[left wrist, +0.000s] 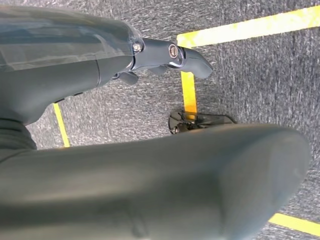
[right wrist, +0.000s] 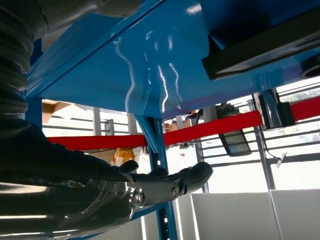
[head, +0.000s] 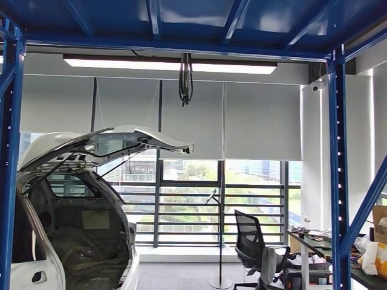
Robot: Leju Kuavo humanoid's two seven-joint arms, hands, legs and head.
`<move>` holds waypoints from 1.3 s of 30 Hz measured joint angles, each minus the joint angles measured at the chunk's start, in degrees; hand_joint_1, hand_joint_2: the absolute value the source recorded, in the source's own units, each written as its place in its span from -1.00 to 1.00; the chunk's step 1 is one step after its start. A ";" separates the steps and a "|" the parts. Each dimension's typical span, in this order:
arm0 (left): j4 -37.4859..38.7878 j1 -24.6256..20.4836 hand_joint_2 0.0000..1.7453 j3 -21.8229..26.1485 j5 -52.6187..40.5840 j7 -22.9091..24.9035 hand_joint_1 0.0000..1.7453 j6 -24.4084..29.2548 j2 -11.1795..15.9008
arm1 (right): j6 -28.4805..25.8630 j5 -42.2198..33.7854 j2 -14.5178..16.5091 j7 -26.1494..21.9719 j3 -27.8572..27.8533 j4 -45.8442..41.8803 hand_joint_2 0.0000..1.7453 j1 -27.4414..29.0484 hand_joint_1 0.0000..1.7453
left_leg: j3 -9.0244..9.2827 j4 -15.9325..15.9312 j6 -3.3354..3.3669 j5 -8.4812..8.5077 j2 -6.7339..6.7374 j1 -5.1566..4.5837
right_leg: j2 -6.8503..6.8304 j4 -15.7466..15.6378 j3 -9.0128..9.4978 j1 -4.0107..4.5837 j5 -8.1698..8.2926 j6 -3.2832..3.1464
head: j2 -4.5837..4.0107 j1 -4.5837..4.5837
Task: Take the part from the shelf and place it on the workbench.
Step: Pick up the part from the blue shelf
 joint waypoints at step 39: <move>0.00 -0.74 -1.00 -2.50 -2.60 -0.69 -1.00 -0.75 -0.07 | -7.68 12.94 7.34 4.53 4.15 25.97 1.00 -17.46 -1.00 | 0.01 0.01 -0.01 0.01 0.01 -0.01 | 0.00 0.02 -0.01 -0.01 0.01 0.00 | 0.00 0.00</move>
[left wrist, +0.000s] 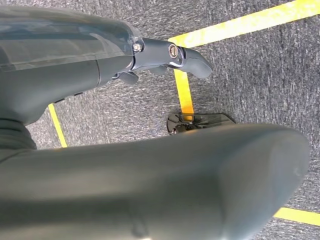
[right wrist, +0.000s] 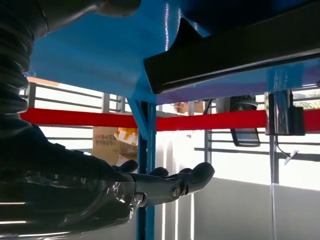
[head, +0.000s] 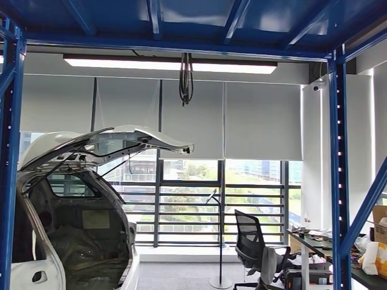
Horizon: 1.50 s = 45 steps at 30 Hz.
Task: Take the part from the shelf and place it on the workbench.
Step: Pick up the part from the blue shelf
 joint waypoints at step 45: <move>0.02 -1.07 -1.00 -0.96 0.43 -0.67 -1.00 -0.20 -2.59 | 3.40 6.50 14.87 -2.10 6.46 21.25 1.00 -14.25 -1.00 | -0.02 0.00 -0.04 0.03 0.03 0.00 | 0.03 0.06 -0.05 0.00 0.01 -0.01 | 0.00 0.00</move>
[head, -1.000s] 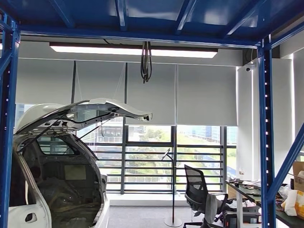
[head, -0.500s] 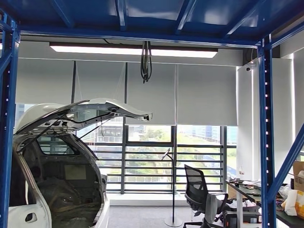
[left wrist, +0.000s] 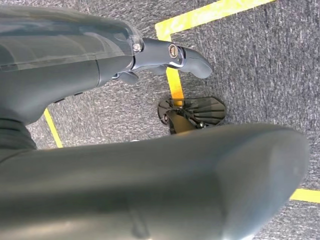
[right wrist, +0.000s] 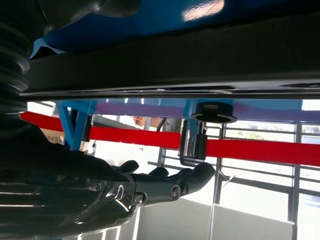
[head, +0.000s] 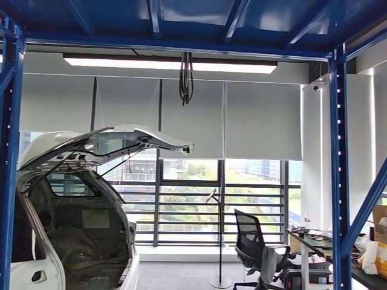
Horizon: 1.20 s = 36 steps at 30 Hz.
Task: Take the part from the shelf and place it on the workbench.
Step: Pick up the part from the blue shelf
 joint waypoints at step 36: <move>0.00 -0.49 -1.00 -1.67 -1.09 -5.22 -1.00 -0.23 -0.95 | 0.42 -1.43 1.18 0.69 1.56 0.18 1.00 -0.59 1.00 | 0.03 0.01 0.00 0.00 0.02 -0.02 | 0.01 0.00 0.01 0.00 0.01 -0.01 | 0.00 0.00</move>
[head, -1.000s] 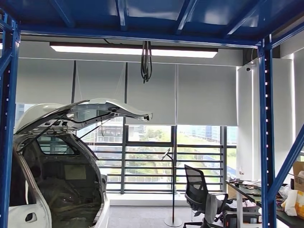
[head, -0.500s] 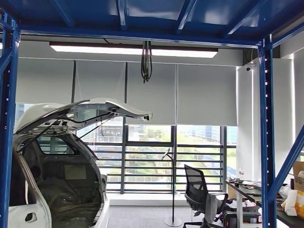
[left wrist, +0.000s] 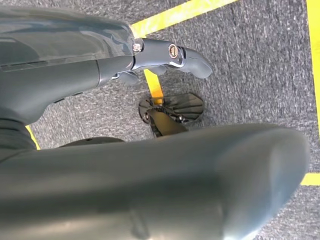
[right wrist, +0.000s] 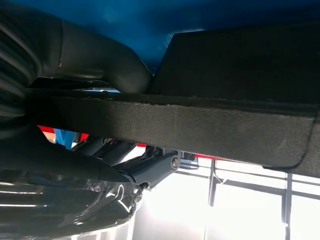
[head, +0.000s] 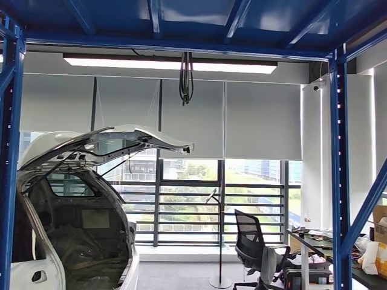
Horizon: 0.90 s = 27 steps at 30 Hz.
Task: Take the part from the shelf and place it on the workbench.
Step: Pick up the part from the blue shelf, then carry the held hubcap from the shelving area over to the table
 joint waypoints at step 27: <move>0.00 -0.13 -1.00 -0.76 3.13 -1.95 -1.00 1.28 0.09 | 31.34 -72.51 1.57 -18.71 2.93 -52.16 1.00 10.87 1.00 | -0.09 0.00 0.00 0.00 0.00 0.01 | 0.01 0.01 -0.07 0.00 0.00 -0.01 | 0.00 0.00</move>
